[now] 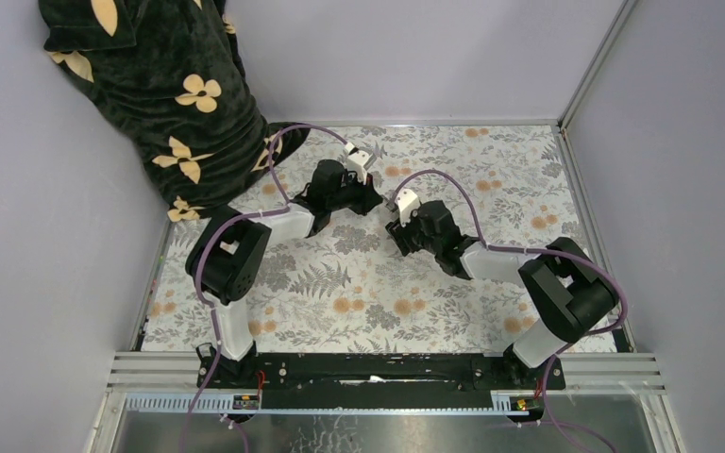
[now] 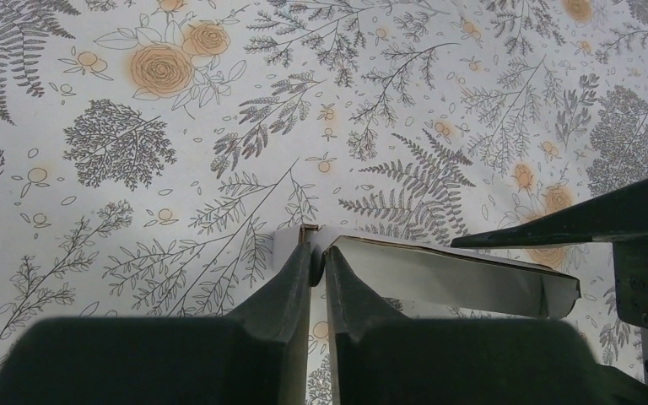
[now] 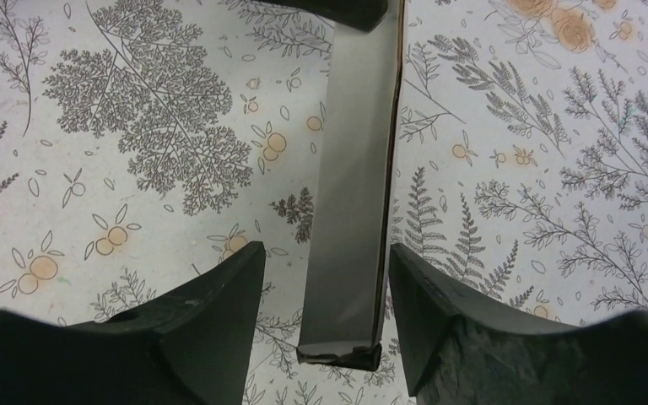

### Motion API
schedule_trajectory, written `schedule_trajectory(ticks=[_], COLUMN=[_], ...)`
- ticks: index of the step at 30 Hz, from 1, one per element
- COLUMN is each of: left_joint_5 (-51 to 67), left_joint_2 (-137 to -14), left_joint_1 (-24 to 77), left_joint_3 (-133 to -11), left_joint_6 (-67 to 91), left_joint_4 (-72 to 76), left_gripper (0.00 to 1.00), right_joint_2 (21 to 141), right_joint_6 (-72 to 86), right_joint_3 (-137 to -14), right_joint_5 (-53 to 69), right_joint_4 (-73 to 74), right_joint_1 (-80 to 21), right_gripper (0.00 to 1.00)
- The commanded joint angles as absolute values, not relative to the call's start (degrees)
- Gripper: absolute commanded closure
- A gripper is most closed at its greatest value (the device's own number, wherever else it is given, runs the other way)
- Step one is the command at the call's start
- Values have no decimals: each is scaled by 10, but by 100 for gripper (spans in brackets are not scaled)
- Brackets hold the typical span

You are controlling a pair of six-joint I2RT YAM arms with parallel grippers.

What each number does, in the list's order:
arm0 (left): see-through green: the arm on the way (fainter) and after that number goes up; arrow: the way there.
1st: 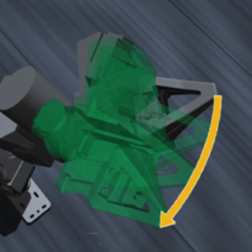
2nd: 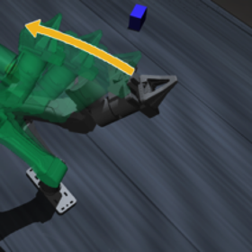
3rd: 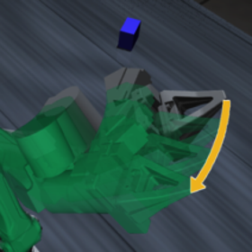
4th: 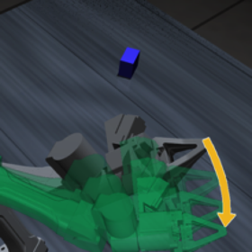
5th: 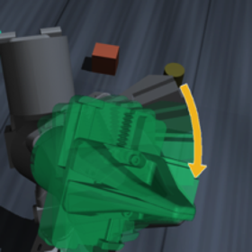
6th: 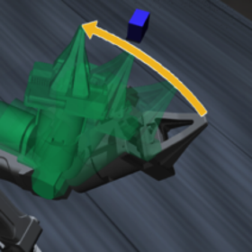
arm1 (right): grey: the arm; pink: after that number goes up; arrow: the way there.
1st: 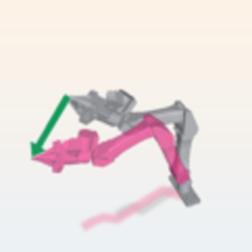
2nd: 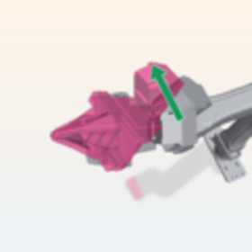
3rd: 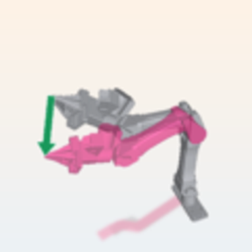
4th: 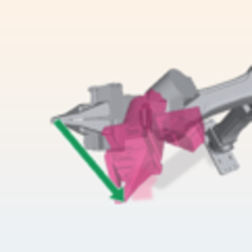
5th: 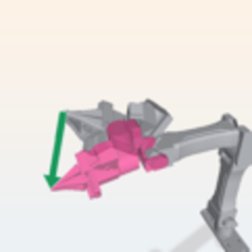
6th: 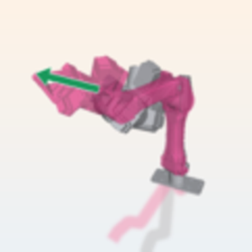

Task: Fold the paper box
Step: Close the paper box at the center of the board.

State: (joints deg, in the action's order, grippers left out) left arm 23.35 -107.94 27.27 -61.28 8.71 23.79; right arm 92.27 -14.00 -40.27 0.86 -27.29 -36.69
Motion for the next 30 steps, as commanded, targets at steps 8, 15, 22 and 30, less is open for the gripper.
schedule_trajectory(ticks=[8, 15, 22, 30], left_joint_5=[256, 275, 290, 294], left_joint_2=[-1112, -1131, -1145, -1157], left_joint_1=[280, 281, 284, 291], left_joint_3=[-651, -676, -683, -690], left_joint_6=[84, 75, 77, 77], left_joint_4=[229, 227, 246, 262], left_gripper=[84, 84, 84, 84], right_joint_2=[839, 776, 846, 894], right_joint_6=[-76, -14, -4, -7], right_joint_3=[-401, -411, -482, -529], right_joint_5=[61, 95, 122, 145], right_joint_4=[-278, -264, -236, -200], right_joint_1=[-339, -287, -261, -260], right_gripper=[30, 37, 59, 63])
